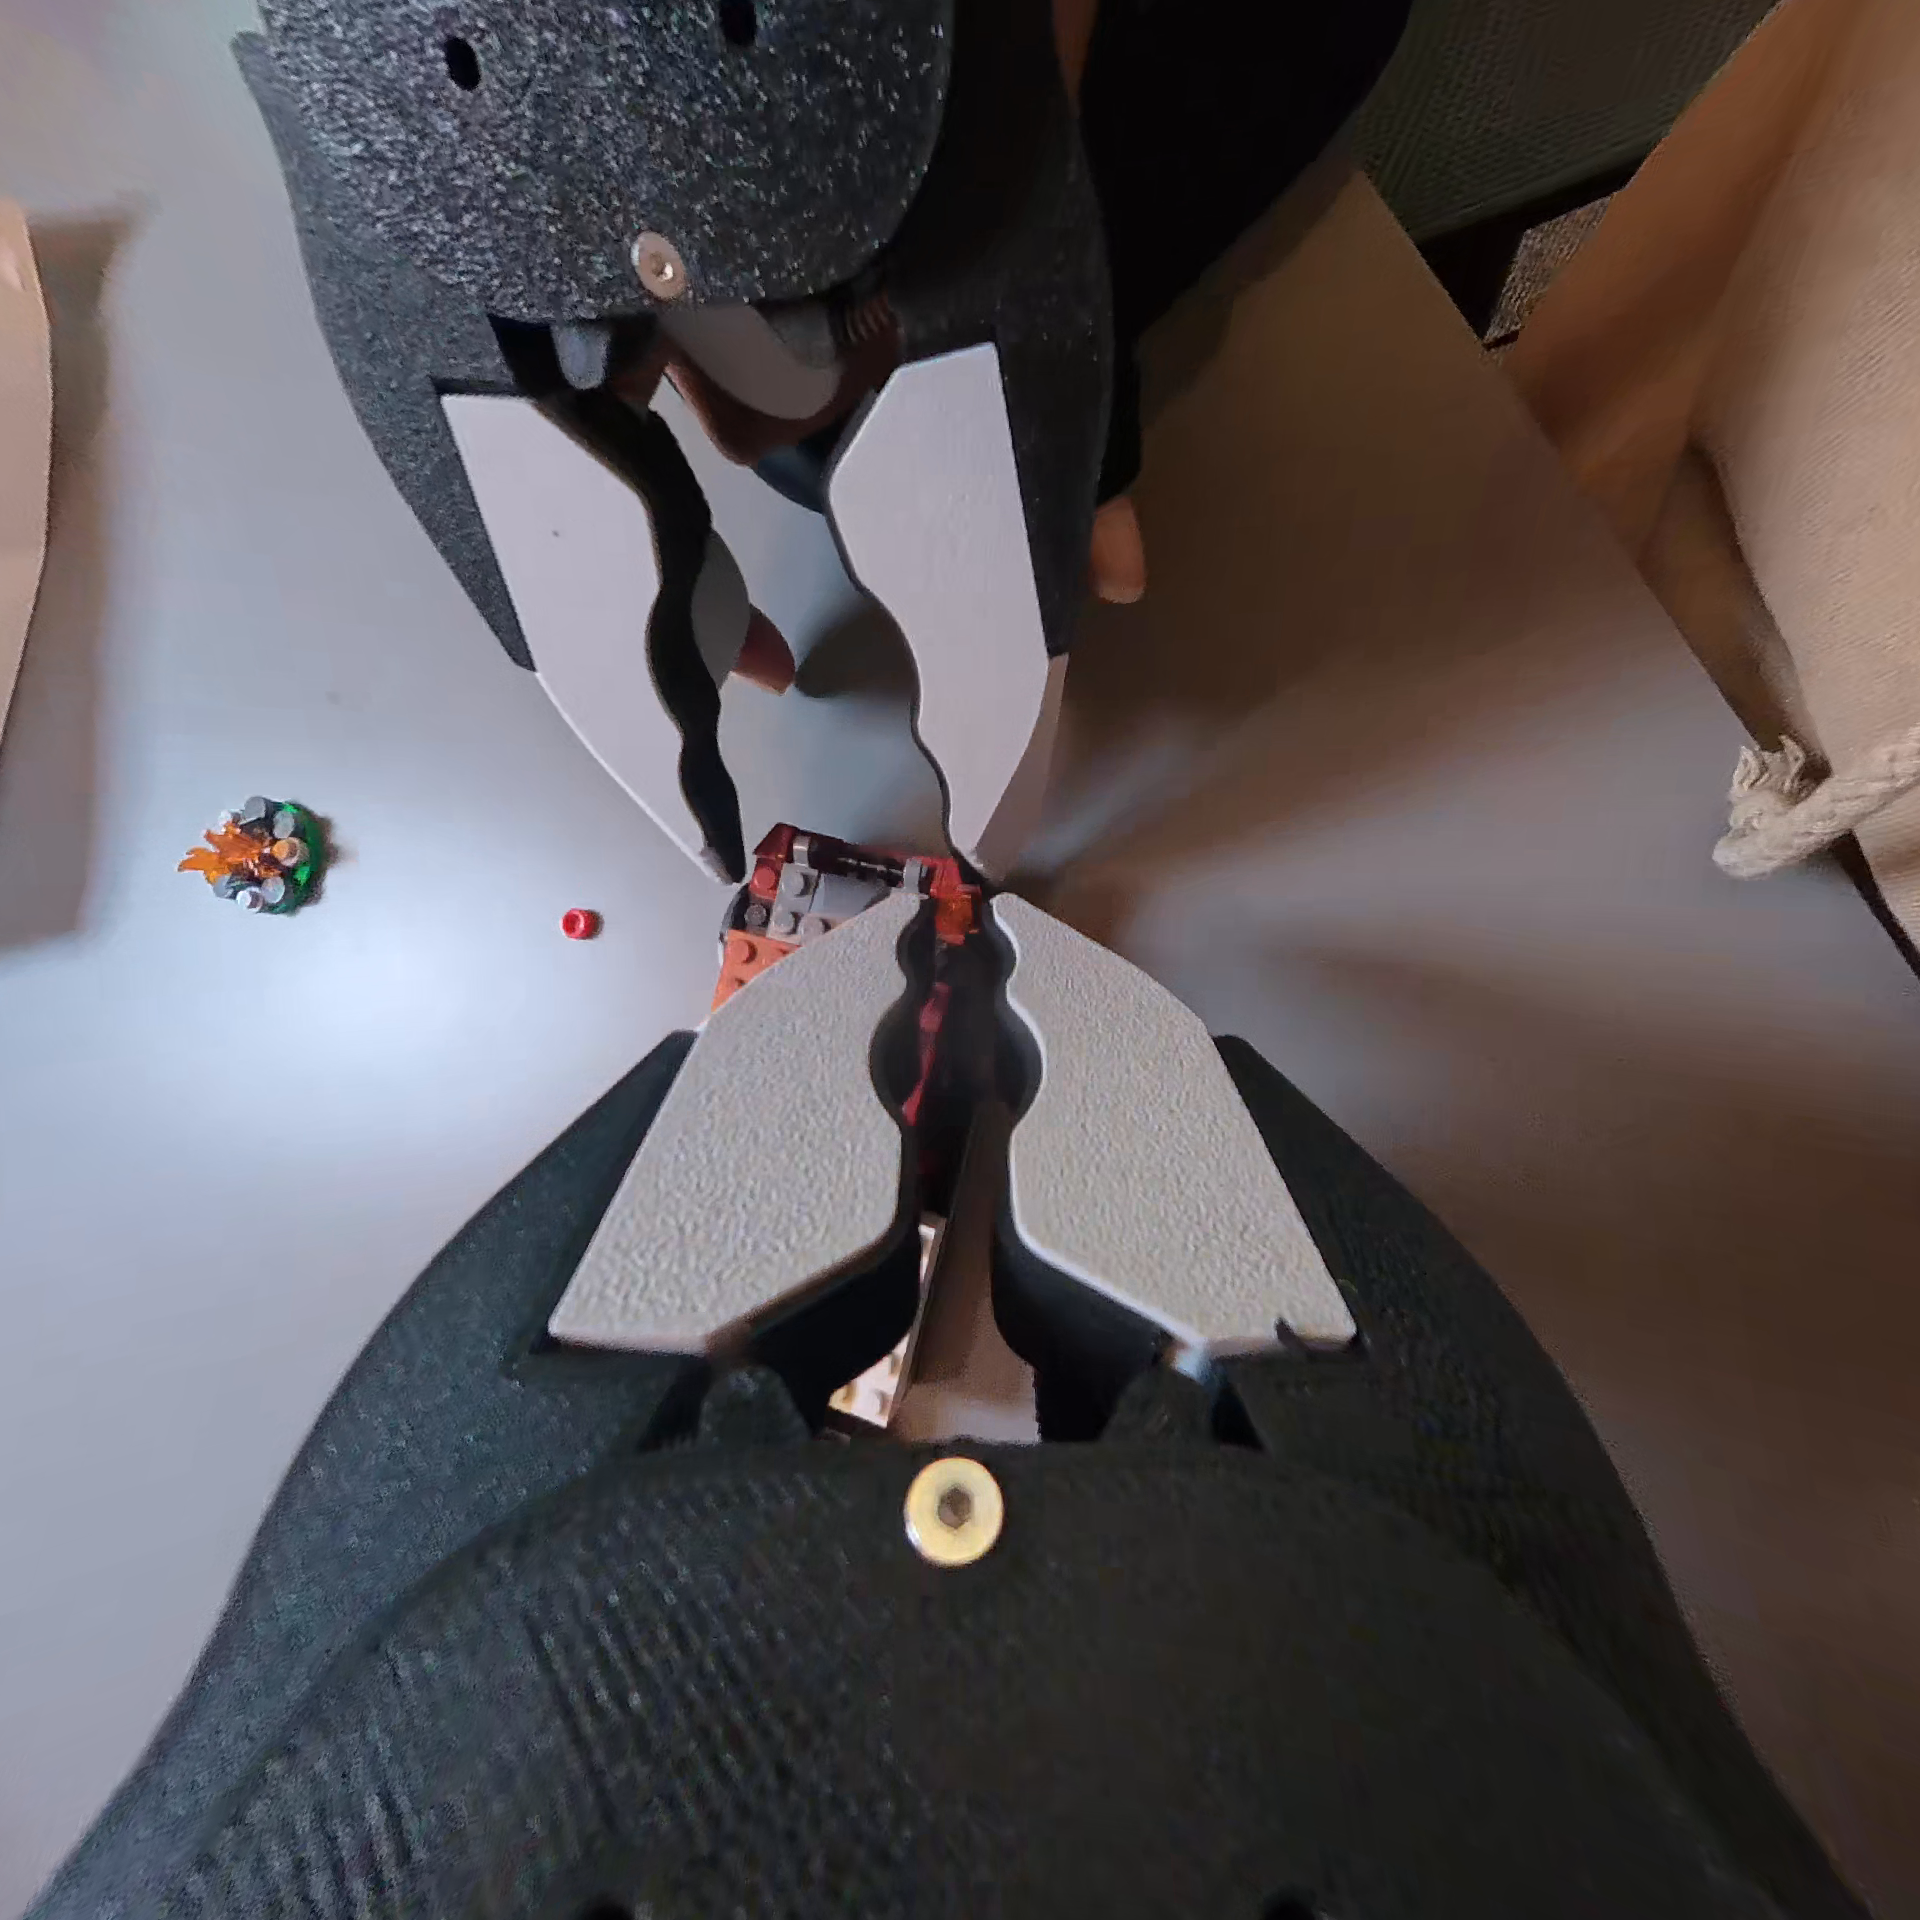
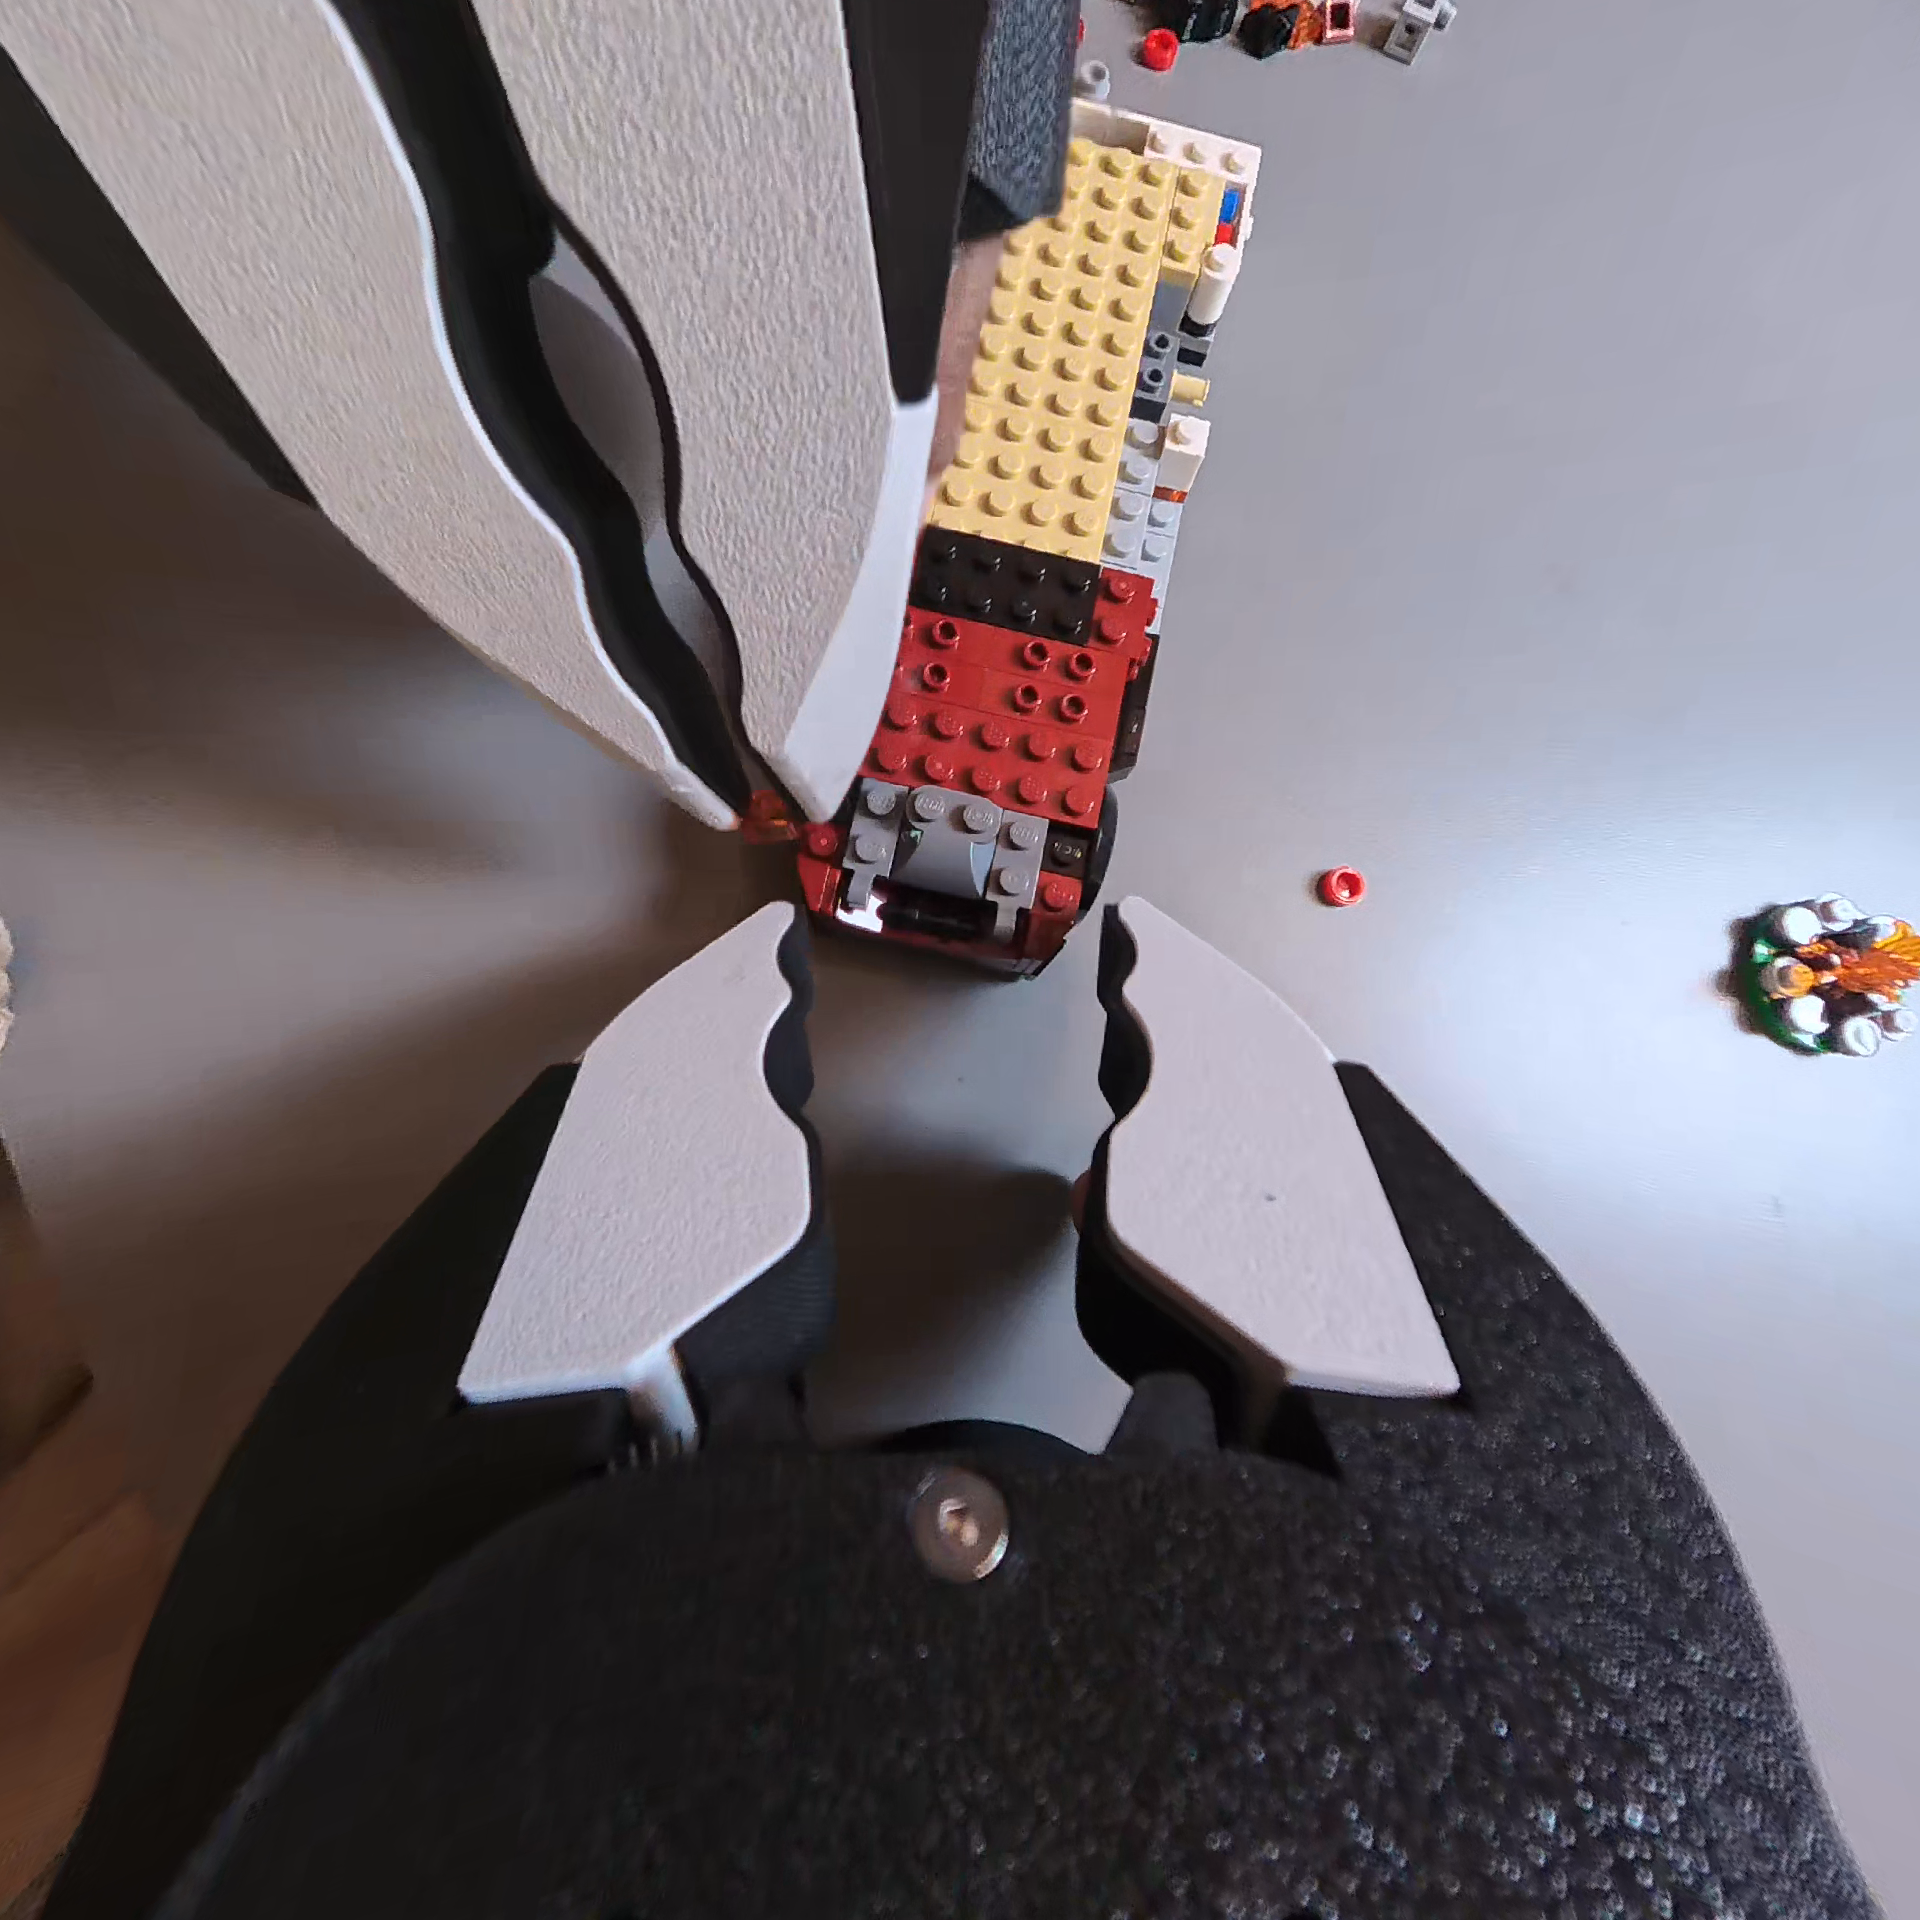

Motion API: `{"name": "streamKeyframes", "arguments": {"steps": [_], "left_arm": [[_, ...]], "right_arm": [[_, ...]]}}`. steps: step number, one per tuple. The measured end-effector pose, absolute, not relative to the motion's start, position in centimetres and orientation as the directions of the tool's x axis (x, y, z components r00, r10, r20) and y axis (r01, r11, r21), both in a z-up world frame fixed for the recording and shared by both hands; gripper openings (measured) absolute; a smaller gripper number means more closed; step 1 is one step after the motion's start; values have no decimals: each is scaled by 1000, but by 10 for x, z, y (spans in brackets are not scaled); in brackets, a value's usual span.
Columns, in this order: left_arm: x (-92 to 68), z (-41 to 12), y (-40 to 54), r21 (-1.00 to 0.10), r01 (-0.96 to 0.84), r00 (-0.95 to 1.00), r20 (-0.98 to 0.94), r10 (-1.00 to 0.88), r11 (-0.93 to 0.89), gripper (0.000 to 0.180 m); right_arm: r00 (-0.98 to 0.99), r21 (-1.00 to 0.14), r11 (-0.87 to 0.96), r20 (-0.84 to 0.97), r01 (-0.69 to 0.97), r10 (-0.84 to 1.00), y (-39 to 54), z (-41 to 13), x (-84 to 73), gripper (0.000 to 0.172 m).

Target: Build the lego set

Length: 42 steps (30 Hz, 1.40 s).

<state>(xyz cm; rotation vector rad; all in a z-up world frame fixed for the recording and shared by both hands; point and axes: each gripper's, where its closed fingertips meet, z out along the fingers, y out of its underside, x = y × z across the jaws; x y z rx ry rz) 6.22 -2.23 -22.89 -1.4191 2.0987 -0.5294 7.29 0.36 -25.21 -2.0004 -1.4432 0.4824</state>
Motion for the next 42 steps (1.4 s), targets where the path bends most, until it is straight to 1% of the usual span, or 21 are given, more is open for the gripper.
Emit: {"name": "streamKeyframes", "arguments": {"steps": [4,11,19,23,25,27,31,35,38,40,41,42], "left_arm": [[64,-236,-20,-559,-720,-326,-251,-911,411,7],[62,-240,-16,-540,-725,-334,-269,-904,428,10],[63,-239,-16,-546,-717,-332,-281,-901,434,12],[63,-233,-13,-566,-712,-306,-282,-909,415,16],[59,-227,-8,-590,-711,-273,-270,-923,383,25],[49,-224,3,-596,-730,-230,-248,-941,335,41],[26,-236,32,-559,-787,-170,-213,-962,262,71],[20,-252,43,-483,-832,-222,-162,-962,273,89],[21,-261,39,-428,-851,-285,-113,-952,305,86],[26,-264,36,-440,-849,-285,-82,-955,291,78],[28,-264,37,-445,-852,-270,-81,-960,277,77],[30,-262,40,-457,-851,-246,-90,-965,259,69]], "right_arm": [[338,-669,-215,58,711,939,3,-252,73,51],[337,-668,-219,51,711,940,3,-253,73,51],[336,-670,-221,45,709,941,4,-253,72,51],[336,-674,-220,44,705,941,4,-252,72,50],[333,-679,-217,43,701,942,3,-251,72,51],[327,-677,-209,49,705,944,2,-251,72,53],[321,-659,-204,60,724,945,2,-253,69,58],[312,-647,-197,68,737,948,10,-254,69,55],[327,-640,-185,109,746,939,23,-251,78,53],[323,-661,-153,143,735,935,27,-244,82,52],[316,-675,-125,168,727,934,27,-239,84,51],[303,-688,-87,199,721,932,26,-234,86,48]]}}
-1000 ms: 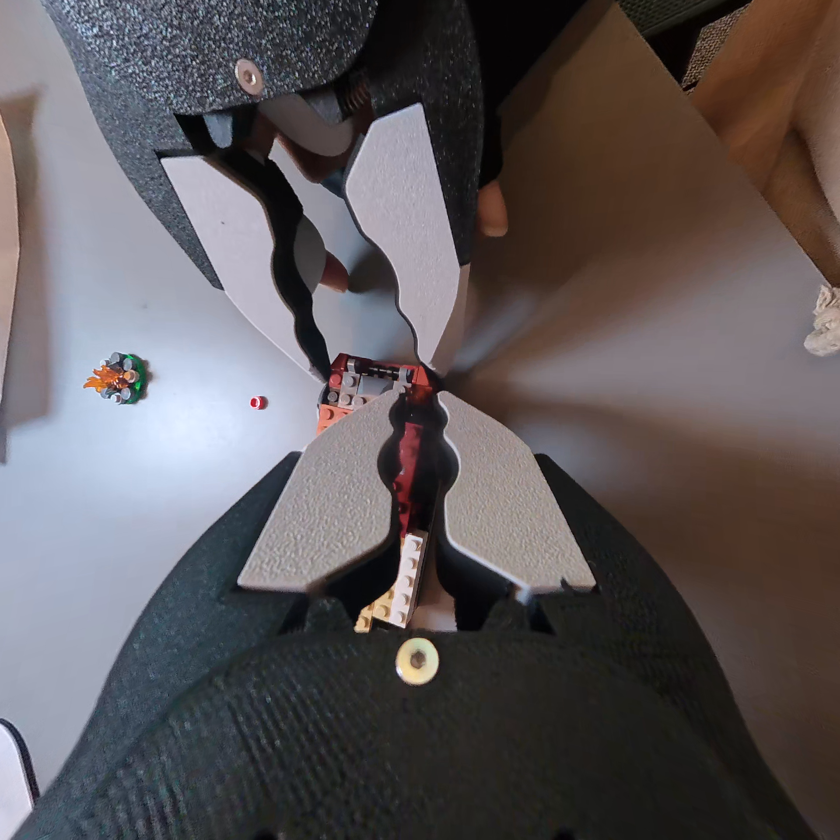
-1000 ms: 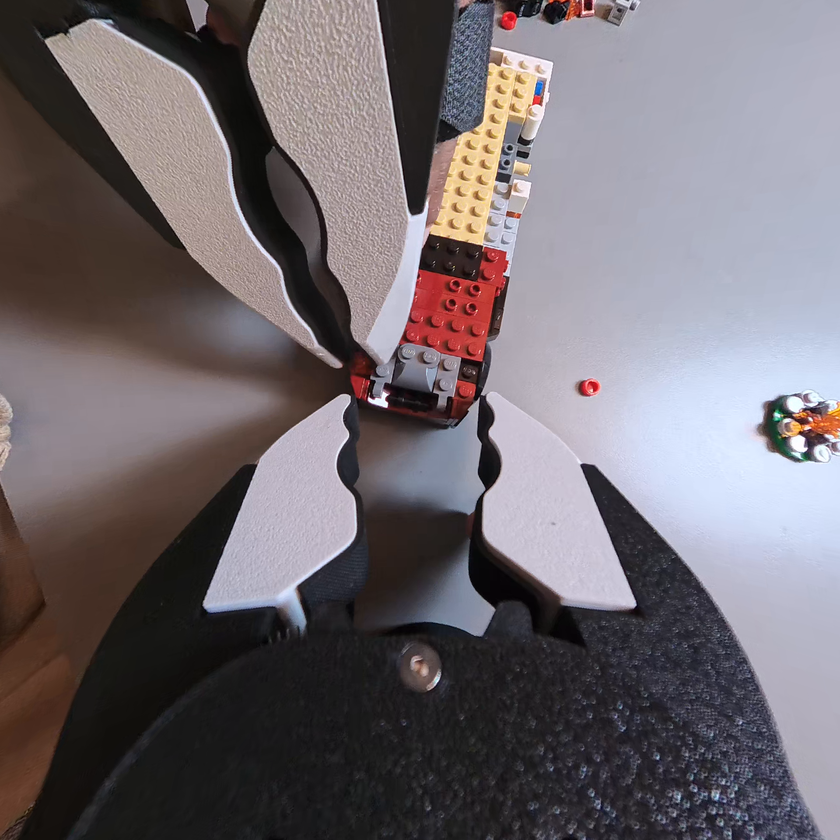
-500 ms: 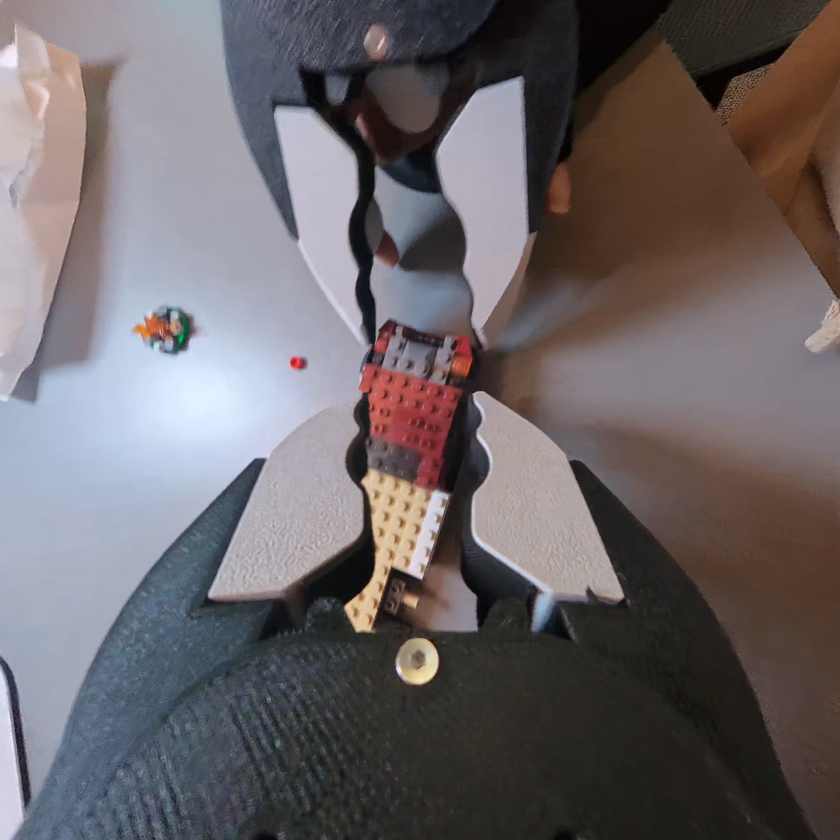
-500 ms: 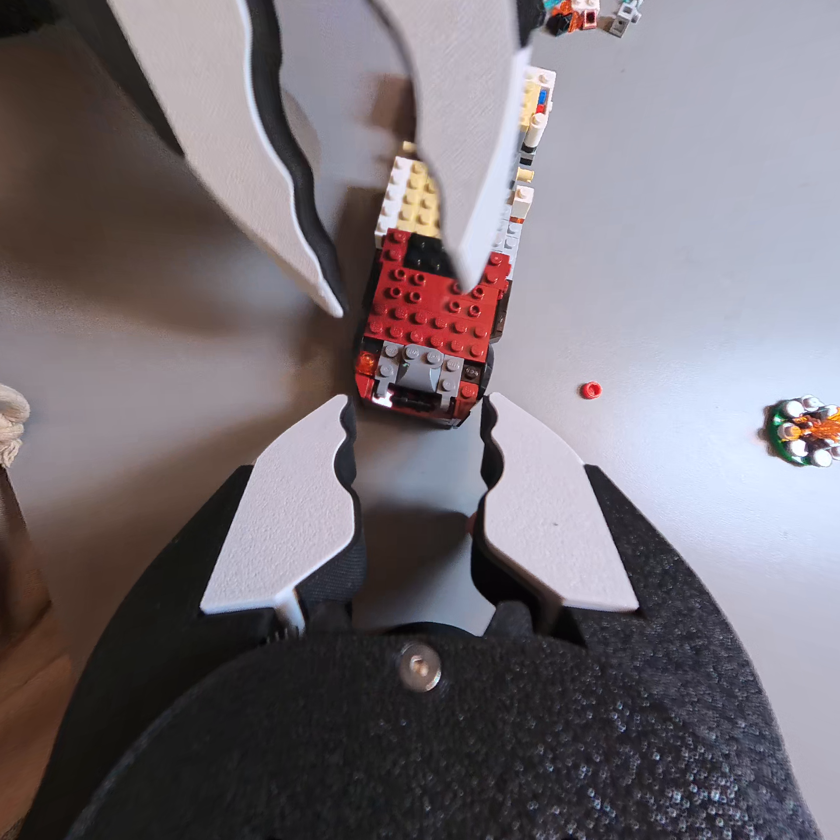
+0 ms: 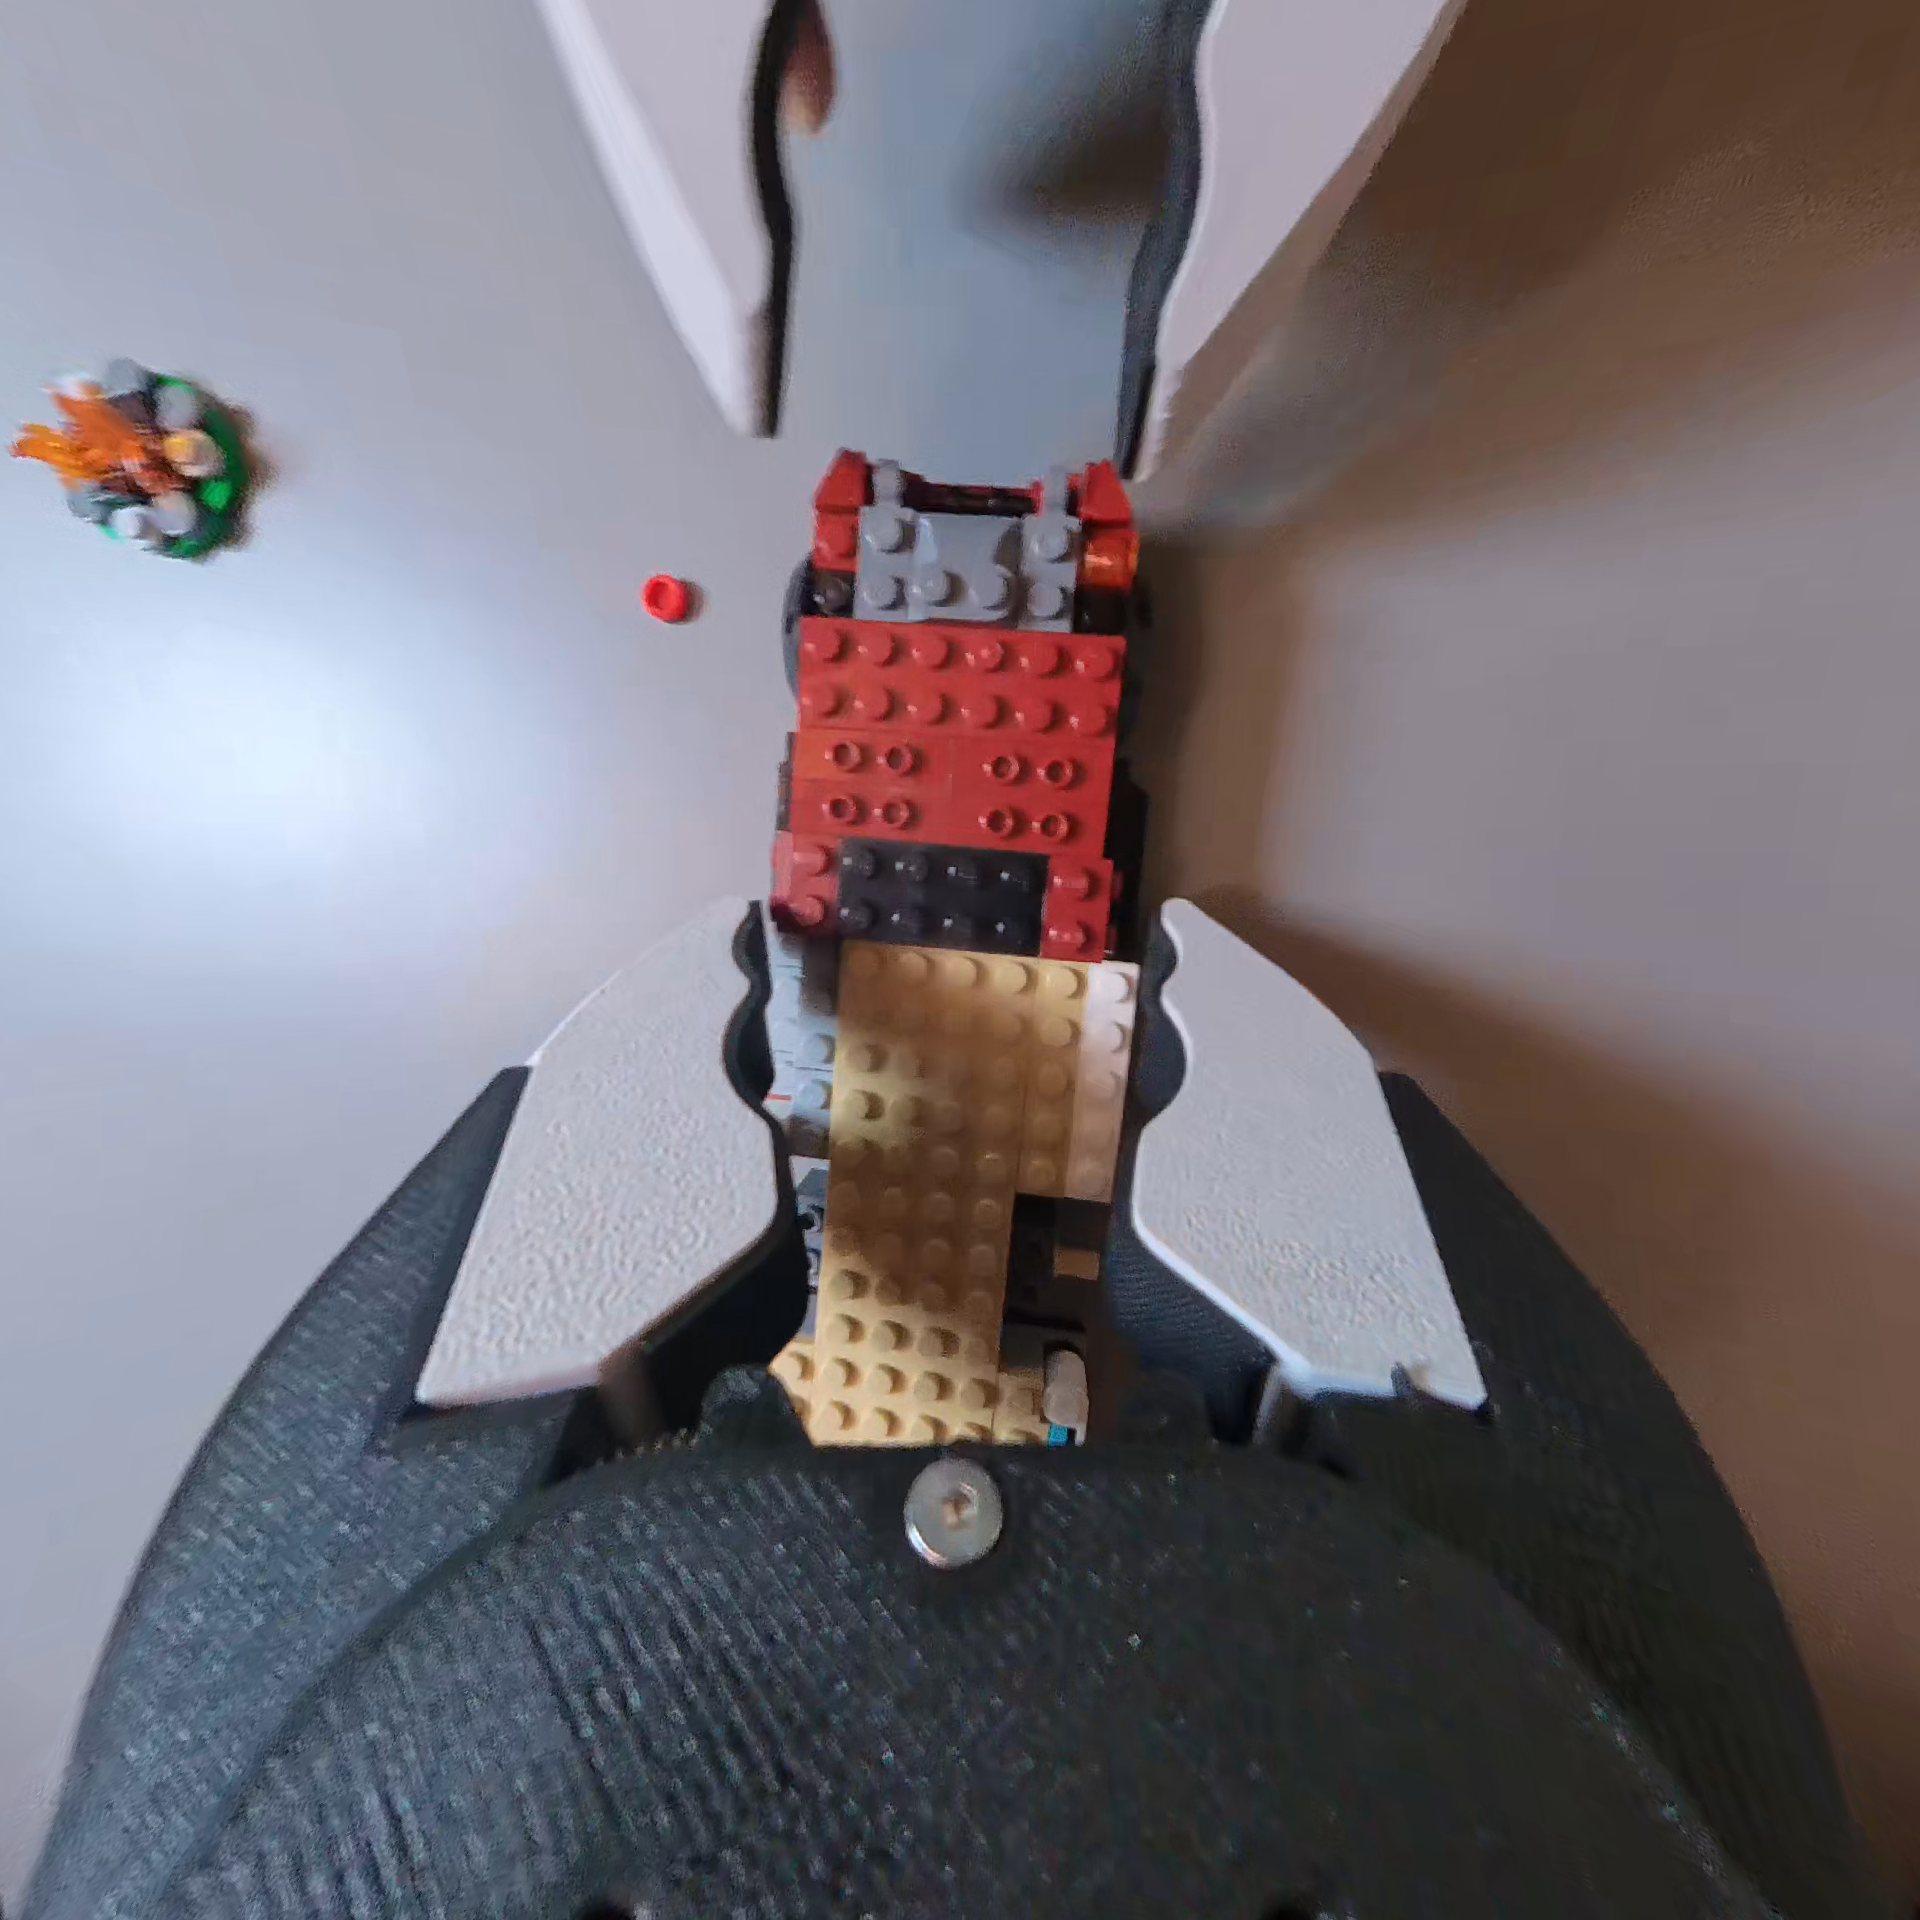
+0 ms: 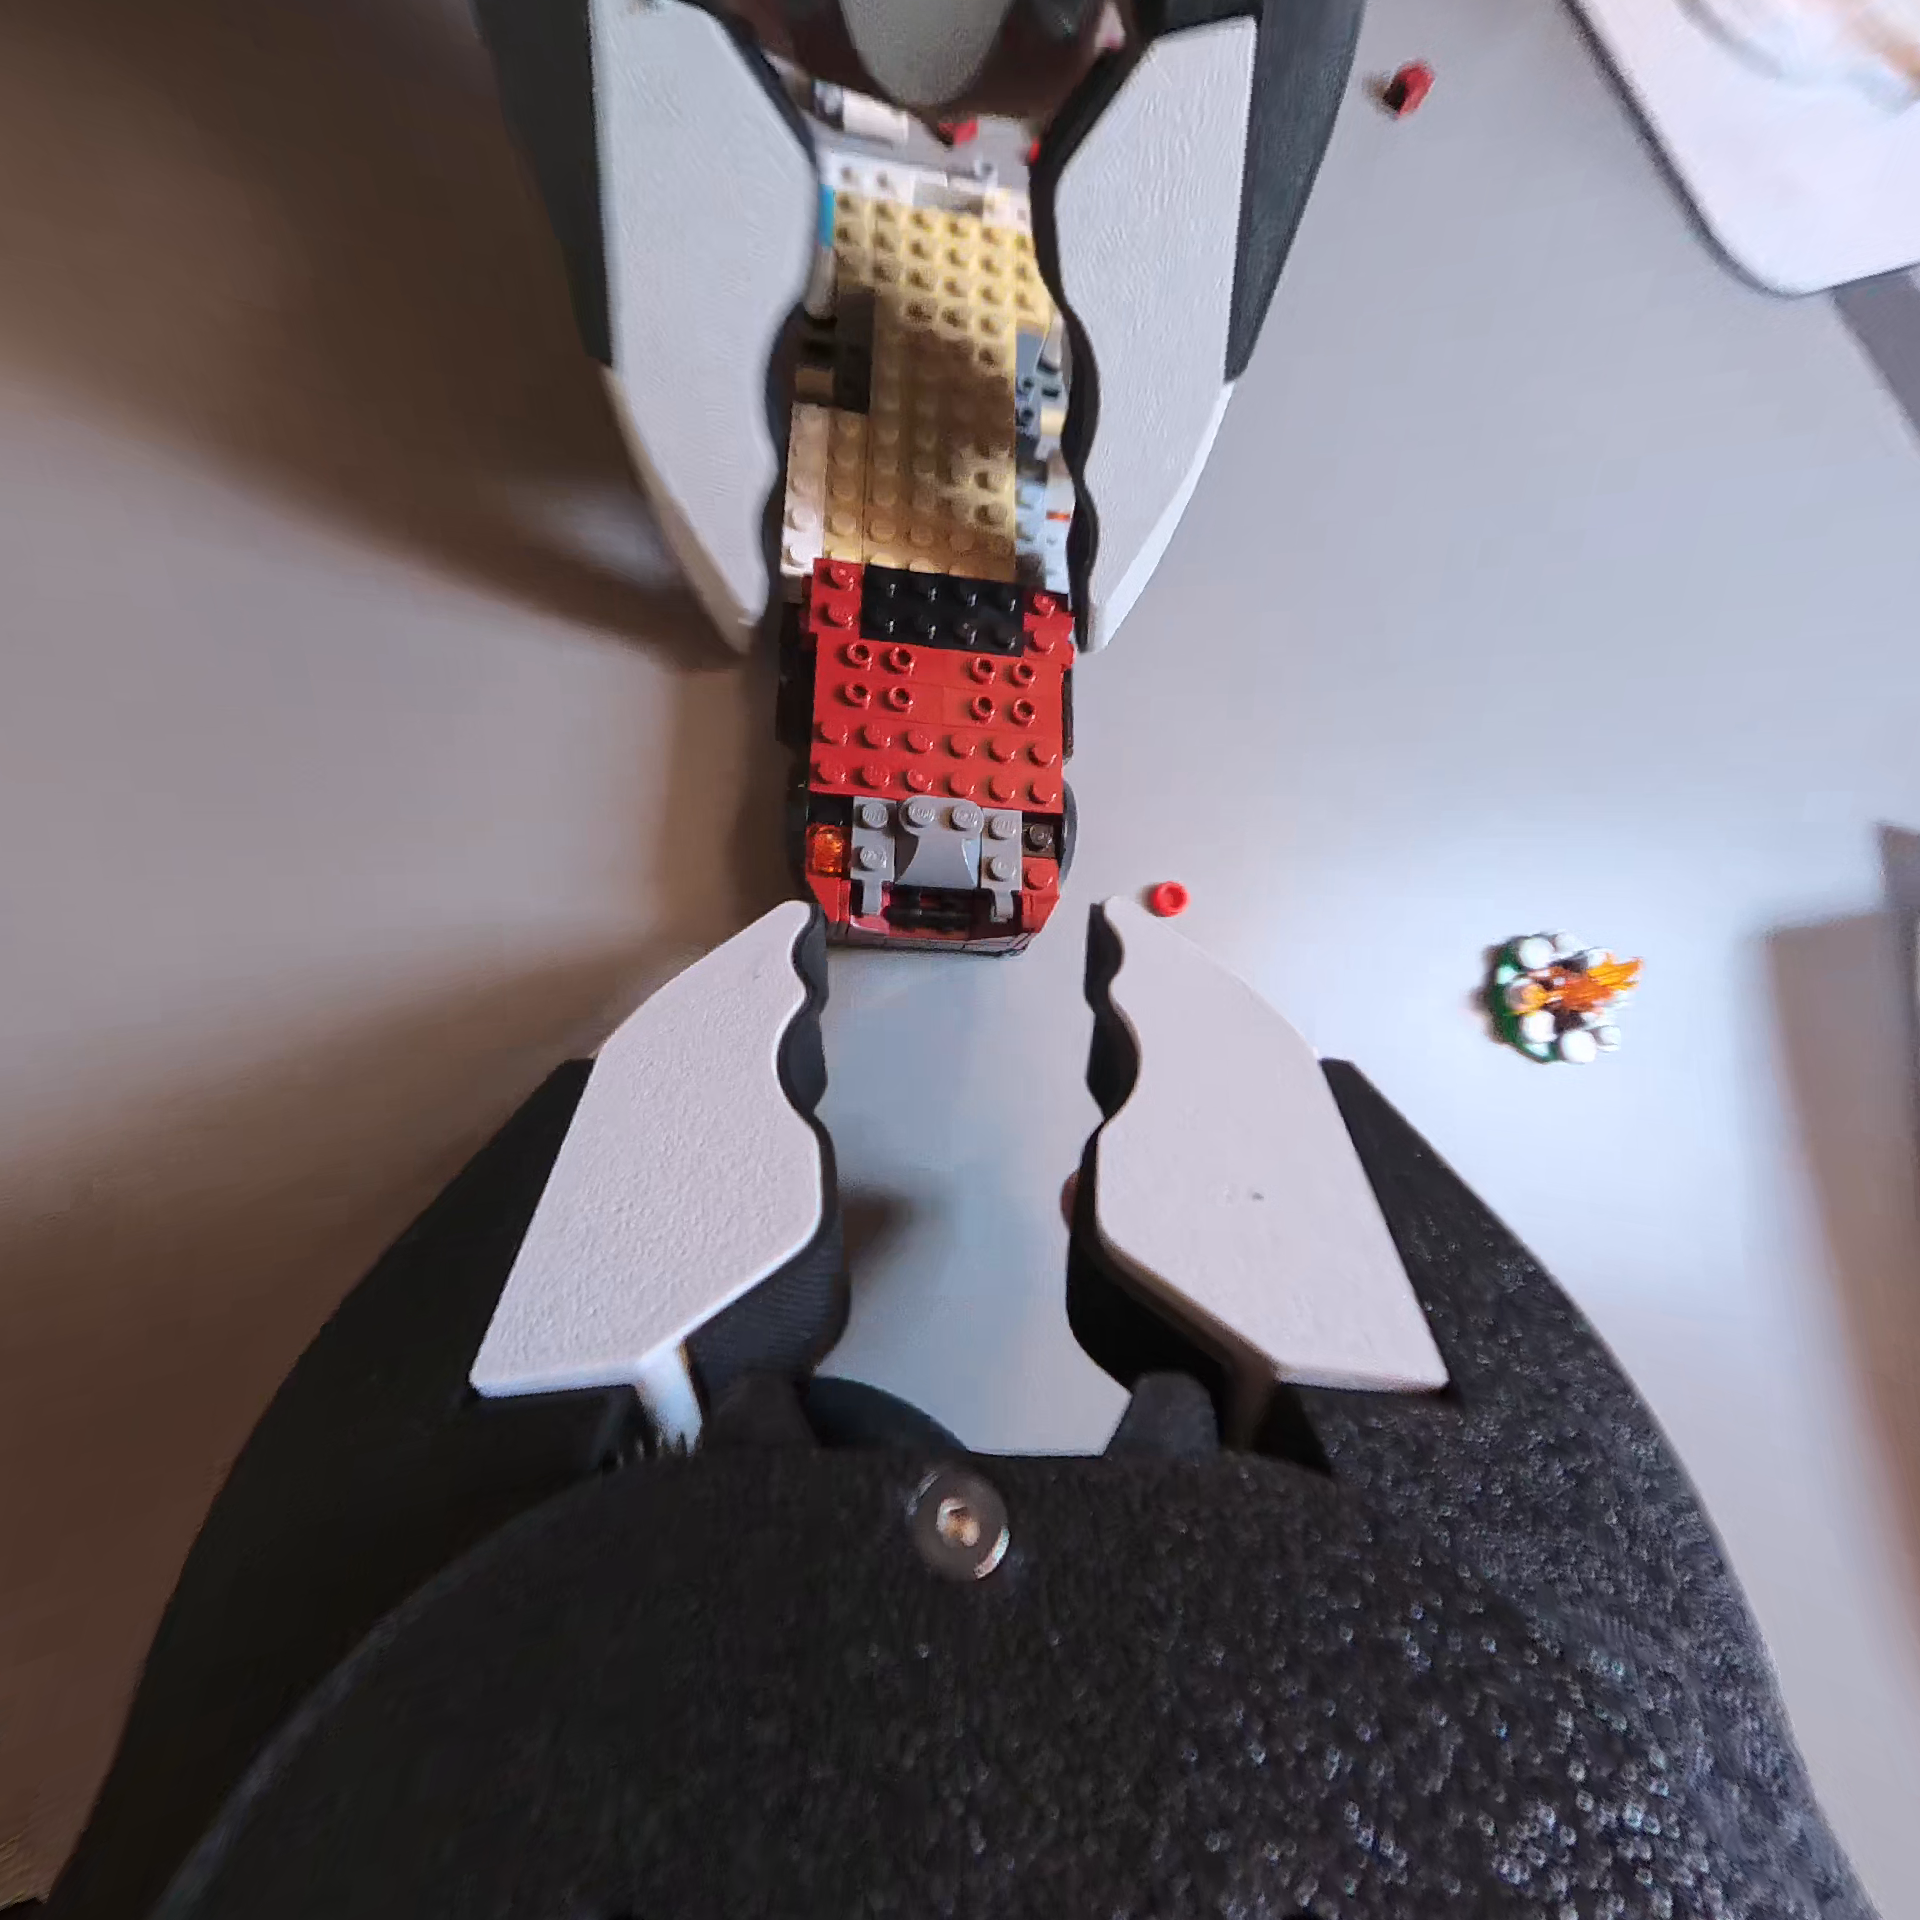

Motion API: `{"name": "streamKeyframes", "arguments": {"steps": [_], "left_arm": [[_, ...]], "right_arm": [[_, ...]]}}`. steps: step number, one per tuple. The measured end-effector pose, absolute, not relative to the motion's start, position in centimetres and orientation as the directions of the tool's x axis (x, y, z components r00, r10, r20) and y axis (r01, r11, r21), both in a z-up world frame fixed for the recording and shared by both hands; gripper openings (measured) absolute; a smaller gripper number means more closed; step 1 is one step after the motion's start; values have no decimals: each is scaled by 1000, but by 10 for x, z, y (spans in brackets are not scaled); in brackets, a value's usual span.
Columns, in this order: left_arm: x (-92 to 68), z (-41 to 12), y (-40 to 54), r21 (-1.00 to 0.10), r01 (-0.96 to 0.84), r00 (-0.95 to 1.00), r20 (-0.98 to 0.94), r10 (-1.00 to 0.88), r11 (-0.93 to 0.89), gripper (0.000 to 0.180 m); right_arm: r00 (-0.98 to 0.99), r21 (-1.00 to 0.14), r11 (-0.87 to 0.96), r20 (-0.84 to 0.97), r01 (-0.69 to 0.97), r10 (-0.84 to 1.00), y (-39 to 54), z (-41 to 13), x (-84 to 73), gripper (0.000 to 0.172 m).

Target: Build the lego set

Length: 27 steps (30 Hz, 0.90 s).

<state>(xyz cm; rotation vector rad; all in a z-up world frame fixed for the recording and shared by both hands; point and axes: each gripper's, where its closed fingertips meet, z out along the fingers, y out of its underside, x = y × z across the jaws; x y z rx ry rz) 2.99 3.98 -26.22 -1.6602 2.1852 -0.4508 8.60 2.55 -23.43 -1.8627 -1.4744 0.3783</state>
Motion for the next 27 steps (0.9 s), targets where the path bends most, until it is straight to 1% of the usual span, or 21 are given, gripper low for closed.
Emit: {"name": "streamKeyframes", "arguments": {"steps": [3,4,8,10,12,14,18,27], "left_arm": [[35,-259,42,-495,-849,-168,-82,-982,186,66],[36,-259,42,-498,-850,-147,-88,-985,171,66],[42,-252,40,-518,-838,-135,-109,-985,172,65],[47,-246,39,-538,-824,-140,-112,-984,178,61],[49,-245,39,-541,-823,-147,-97,-984,176,58],[50,-246,39,-531,-826,-164,-91,-982,187,56],[50,-247,39,-529,-829,-171,-72,-983,183,55],[50,-247,39,-543,-818,-178,-76,-981,190,55]], "right_arm": [[230,-722,57,292,689,928,11,-220,85,30],[220,-729,80,307,680,926,7,-218,83,24],[222,-710,72,313,701,923,8,-222,79,9],[231,-699,46,296,714,927,13,-225,78,3],[229,-698,23,266,716,937,14,-226,74,0],[221,-683,3,241,731,945,14,-228,72,0],[222,-652,-47,190,757,956,15,-235,71,1],[281,-628,-191,46,755,959,15,-236,72,1]]}}
